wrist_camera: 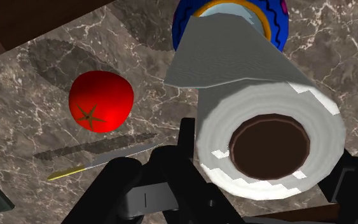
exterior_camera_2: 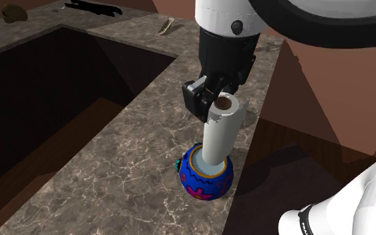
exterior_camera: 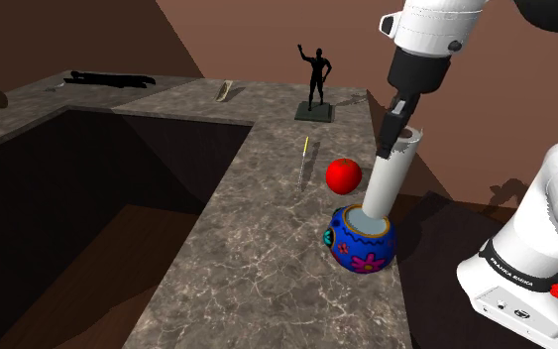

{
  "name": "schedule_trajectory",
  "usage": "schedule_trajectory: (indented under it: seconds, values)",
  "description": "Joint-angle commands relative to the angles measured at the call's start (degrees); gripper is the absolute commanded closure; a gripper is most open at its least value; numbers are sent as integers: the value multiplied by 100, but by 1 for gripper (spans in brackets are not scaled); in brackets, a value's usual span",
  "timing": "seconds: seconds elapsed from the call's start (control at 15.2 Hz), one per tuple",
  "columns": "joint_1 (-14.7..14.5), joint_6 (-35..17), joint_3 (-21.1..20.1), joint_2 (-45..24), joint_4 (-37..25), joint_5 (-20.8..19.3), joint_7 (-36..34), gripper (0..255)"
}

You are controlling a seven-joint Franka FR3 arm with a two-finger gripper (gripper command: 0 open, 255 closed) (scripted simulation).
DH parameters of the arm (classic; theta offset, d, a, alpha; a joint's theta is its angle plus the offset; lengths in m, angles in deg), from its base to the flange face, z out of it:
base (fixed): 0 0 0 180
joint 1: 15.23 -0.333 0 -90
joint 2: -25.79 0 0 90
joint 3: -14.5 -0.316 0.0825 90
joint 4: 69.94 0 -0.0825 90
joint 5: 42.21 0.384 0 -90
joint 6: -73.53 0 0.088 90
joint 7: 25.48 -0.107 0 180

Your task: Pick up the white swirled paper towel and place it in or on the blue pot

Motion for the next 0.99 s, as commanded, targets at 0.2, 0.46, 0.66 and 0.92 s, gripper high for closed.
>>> schedule_trajectory:
  seconds: [0.2, 0.46, 0.66, 0.92]
  values:
    - [-25, -378, -53, 6, 382, 48, -5, 255]
    - [-32, -489, -72, 1, 488, 63, -8, 255]
    - [-32, -489, -72, 1, 488, 63, -8, 255]
    - [-32, -489, -72, 1, 488, 63, -8, 0]
